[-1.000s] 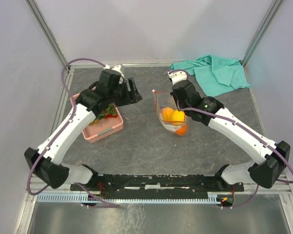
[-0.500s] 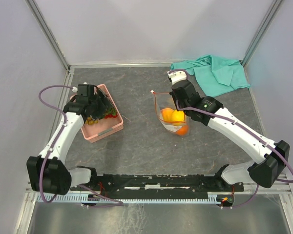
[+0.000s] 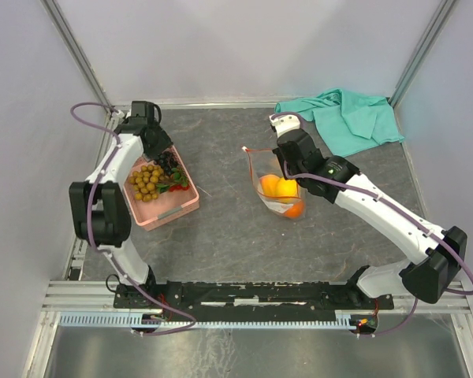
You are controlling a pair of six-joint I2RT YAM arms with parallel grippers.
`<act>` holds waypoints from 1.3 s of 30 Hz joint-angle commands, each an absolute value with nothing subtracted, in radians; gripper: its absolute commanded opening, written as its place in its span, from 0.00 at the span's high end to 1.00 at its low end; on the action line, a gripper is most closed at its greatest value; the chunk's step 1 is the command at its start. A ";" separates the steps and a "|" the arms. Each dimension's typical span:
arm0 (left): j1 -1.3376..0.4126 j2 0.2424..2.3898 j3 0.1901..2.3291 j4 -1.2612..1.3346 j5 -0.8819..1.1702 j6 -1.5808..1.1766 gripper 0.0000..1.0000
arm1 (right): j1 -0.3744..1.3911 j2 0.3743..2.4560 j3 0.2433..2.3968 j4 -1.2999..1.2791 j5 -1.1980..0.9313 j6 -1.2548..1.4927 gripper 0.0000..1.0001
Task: Place the food in the zip-top bag and seal the zipper
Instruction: Pick up the fake fruit from the bin.
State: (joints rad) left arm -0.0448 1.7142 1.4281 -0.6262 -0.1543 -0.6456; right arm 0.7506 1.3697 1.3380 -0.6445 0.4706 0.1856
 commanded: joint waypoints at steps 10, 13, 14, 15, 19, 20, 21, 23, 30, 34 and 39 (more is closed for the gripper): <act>-0.075 1.736 1.478 -0.697 -0.035 -0.527 0.40 | 0.743 1.392 1.351 -0.604 0.481 0.187 0.99; -0.133 1.664 1.410 -0.696 -0.056 -0.520 0.40 | 0.743 1.396 1.349 -0.603 0.478 0.189 0.99; -0.151 1.647 1.392 -0.698 -0.076 -0.521 0.40 | 0.742 1.396 1.350 -0.602 0.477 0.189 0.99; -0.168 1.634 1.377 -0.702 -0.108 -0.526 0.41 | 0.741 1.398 1.350 -0.600 0.476 0.189 0.99; -0.203 1.626 1.330 -0.712 -0.164 -0.547 0.46 | 0.740 1.405 1.355 -0.596 0.463 0.189 0.99; -0.206 1.627 1.320 -0.708 -0.170 -0.552 0.47 | 0.740 1.406 1.359 -0.597 0.459 0.190 0.99; -0.208 1.631 1.316 -0.704 -0.174 -0.553 0.48 | 0.740 1.408 1.359 -0.597 0.457 0.192 0.99; -0.211 1.642 1.317 -0.688 -0.178 -0.549 0.53 | 0.740 1.410 1.360 -0.599 0.452 0.195 0.99; -0.213 1.717 1.377 -0.678 -0.191 -0.528 0.65 | 0.740 1.413 1.362 -0.610 0.444 0.204 0.99; -0.213 1.731 1.374 -0.678 -0.215 -0.520 0.69 | 0.740 1.405 1.359 -0.615 0.443 0.218 0.99; -0.213 1.707 1.357 -0.678 -0.234 -0.509 0.87 | 0.740 1.396 1.355 -0.620 0.451 0.225 0.98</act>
State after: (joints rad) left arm -0.2138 1.7329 1.3331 -0.7017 -0.1898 -0.5613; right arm 0.7441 1.4117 1.3380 -0.6434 0.4450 0.2047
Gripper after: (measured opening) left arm 0.195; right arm 0.022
